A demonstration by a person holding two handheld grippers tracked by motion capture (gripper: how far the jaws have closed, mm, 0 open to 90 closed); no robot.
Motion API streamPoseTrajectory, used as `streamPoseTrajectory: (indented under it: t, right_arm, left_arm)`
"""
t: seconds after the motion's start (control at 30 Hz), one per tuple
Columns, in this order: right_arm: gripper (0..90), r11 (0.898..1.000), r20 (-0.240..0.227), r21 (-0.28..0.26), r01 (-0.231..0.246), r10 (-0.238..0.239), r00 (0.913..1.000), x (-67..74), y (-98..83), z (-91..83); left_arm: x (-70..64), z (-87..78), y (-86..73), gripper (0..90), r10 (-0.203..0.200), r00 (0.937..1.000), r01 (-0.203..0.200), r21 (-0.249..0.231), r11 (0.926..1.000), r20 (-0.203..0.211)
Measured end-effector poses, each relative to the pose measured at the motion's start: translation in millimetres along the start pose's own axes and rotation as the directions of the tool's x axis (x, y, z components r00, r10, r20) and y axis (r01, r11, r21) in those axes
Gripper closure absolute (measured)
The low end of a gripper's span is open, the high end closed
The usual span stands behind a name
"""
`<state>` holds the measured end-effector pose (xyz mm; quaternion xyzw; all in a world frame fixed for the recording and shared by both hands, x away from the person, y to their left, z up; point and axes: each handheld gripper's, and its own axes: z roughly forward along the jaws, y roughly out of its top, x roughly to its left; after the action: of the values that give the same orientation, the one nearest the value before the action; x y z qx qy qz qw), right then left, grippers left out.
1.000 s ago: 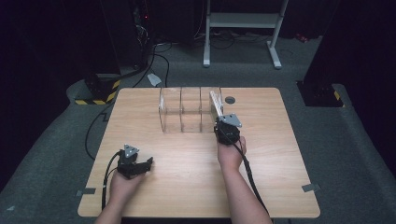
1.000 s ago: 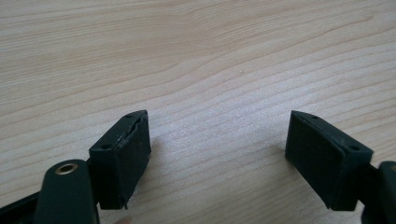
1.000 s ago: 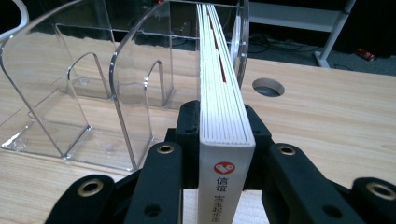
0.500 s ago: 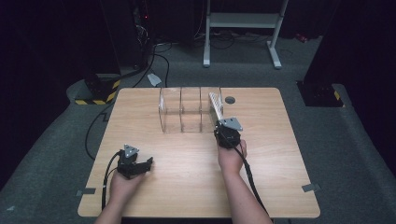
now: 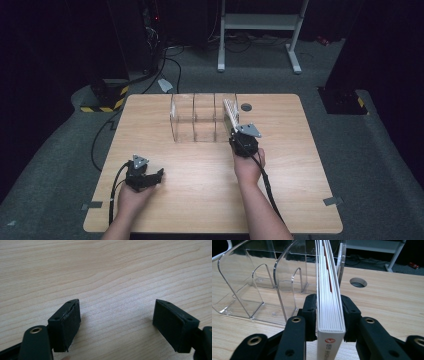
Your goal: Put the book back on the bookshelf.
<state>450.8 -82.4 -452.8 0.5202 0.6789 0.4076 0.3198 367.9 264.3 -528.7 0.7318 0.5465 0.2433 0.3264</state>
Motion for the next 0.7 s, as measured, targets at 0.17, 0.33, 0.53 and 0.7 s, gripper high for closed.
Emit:
streamPoseTrajectory:
  t: [0.17,0.33,0.53,0.7]
  right_arm:
    - [75.0,1.0,0.004,0.01,0.028,-0.028,0.9996,2.6,2.7,0.6]
    - [75.2,0.999,0.022,-0.017,0.029,-0.028,0.9994,6.1,5.7,1.9]
    - [75.3,0.999,0.053,-0.034,0.028,-0.026,0.9982,11.0,13.8,7.4]
    - [75.3,0.999,0.076,-0.046,0.019,-0.016,0.997,10.9,15.0,12.7]
  left_arm:
    - [0.1,0.0,0.0,22.4,0.0,1.0,0.0,0.001,1.0,-0.001]
    - [0.0,0.1,0.0,22.4,-0.001,1.0,0.001,-0.001,1.0,-0.002]
    - [0.0,0.1,0.0,22.4,-0.001,1.0,0.001,-0.001,1.0,-0.002]
    - [0.1,0.0,0.0,22.4,0.0,1.0,0.0,0.001,1.0,-0.001]
